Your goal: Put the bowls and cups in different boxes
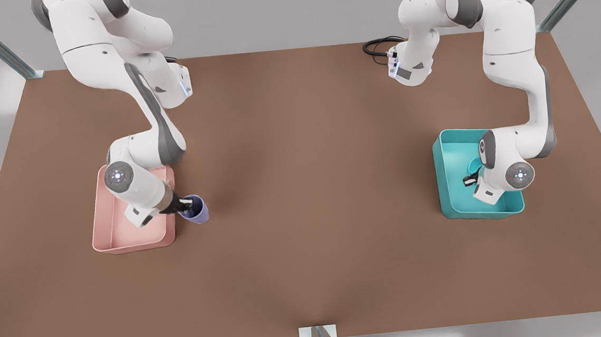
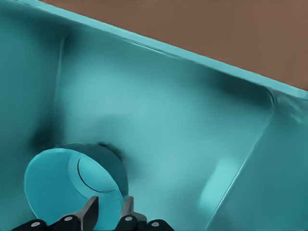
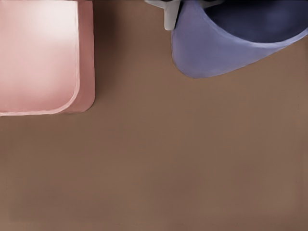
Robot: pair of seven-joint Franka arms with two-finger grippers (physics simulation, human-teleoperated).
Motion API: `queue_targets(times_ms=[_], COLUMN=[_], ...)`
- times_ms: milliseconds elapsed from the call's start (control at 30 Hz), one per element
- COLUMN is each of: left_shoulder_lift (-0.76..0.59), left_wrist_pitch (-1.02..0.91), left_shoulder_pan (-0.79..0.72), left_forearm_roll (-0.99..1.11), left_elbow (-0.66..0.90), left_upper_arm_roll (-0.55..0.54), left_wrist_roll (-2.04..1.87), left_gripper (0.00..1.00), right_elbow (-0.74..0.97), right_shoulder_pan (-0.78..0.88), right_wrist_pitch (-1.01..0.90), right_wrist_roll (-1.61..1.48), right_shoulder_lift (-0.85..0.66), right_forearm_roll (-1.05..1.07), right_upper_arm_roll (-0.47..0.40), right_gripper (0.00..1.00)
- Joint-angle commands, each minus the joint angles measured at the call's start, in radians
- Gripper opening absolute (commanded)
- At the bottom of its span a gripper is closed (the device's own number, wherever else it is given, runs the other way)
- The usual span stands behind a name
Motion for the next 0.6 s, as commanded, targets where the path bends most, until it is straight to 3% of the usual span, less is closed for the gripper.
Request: queue_targets(times_ms=[0,33,100,167,233,367,567], left_shoulder_lift=[-0.027,-0.101,-0.149,-0.192,-0.192,-0.19,-0.193], left_wrist_pitch=[-0.009,-0.12,-0.538,-0.608,-0.709,-0.832,-0.882], left_shoulder_pan=[-0.003,-0.014,-0.018,-0.022,-0.031,-0.041,-0.026], left_forearm_roll=[0.004,0.001,-0.019,-0.126,-0.151,-0.129,-0.129], left_elbow=[0.006,0.039,0.349,0.488,0.596,0.674,0.677], left_upper_arm_roll=[-0.002,-0.007,-0.094,-0.208,-0.243,-0.258,-0.252], left_wrist_roll=[0.092,0.09,0.087,-0.022,-0.016,0.041,0.046], left_gripper=[1.0,1.0,1.0,1.0,1.0,1.0,1.0], right_elbow=[0.071,0.096,0.148,0.191,0.199,0.17,0.039], right_shoulder_pan=[-0.061,-0.108,-0.168,-0.217,-0.255,-0.252,-0.254], right_wrist_pitch=[-0.228,-0.239,-0.255,-0.255,-0.253,-0.167,0.031], right_wrist_roll=[-0.289,-0.41,-0.555,-0.59,-0.605,-0.593,-0.582], right_shoulder_lift=[-0.029,-0.032,-0.031,0.004,0.05,0.162,0.17], right_forearm_roll=[-0.011,-0.016,-0.063,-0.138,-0.157,-0.171,-0.142], right_upper_arm_roll=[-0.005,-0.006,-0.011,-0.026,-0.044,-0.07,-0.067], right_gripper=[0.21,0.21,0.21,0.21,0.21,0.21,0.21])
